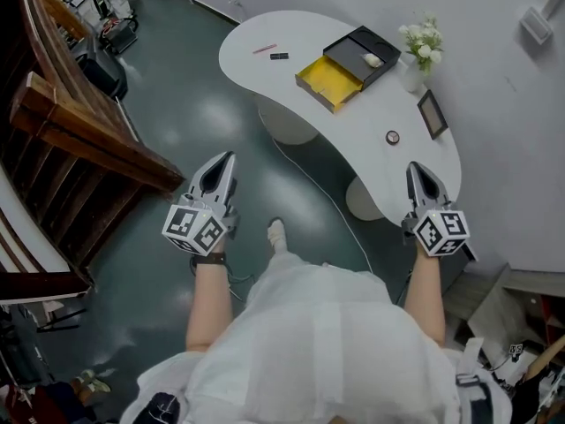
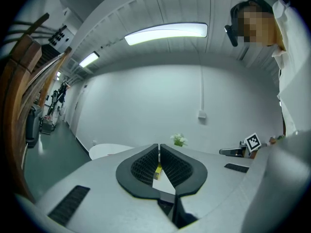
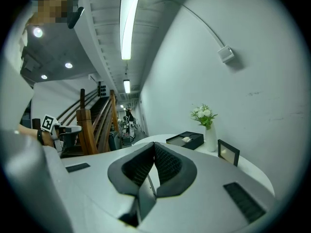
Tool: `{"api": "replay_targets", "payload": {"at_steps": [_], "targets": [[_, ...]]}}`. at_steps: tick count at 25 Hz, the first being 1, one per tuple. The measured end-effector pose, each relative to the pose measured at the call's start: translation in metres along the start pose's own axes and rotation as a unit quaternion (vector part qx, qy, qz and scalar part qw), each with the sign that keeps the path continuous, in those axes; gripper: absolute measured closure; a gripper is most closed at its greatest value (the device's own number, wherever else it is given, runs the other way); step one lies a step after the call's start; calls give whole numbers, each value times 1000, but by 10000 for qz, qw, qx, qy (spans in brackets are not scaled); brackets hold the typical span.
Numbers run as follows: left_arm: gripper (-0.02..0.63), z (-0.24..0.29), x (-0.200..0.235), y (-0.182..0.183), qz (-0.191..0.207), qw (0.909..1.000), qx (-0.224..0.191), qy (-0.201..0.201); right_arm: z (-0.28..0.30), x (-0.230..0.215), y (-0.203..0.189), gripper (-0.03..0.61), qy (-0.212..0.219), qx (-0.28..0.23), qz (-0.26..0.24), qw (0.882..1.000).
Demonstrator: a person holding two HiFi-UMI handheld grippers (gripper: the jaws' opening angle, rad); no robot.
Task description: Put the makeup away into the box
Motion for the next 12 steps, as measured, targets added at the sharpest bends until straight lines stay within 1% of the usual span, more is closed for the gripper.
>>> {"api": "replay_targets", "payload": {"at_steps": [8,12], "targets": [[588,40,76,41,-29,10000,10,-50,90,12,23,569,-83,5,-27,10000],[588,62,114,65,24,9999,22,-160,136,19,33,569,-178,-21,-53,9998]]}}
Point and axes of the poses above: the fingertips, and each gripper's own axes: z forward along the fingers, x to its left, y out of its top, the point moved 5 cm from there along -z, backward along the fingers, and after that the axes turned 15 degrees about -z, right-handed, at the moved point
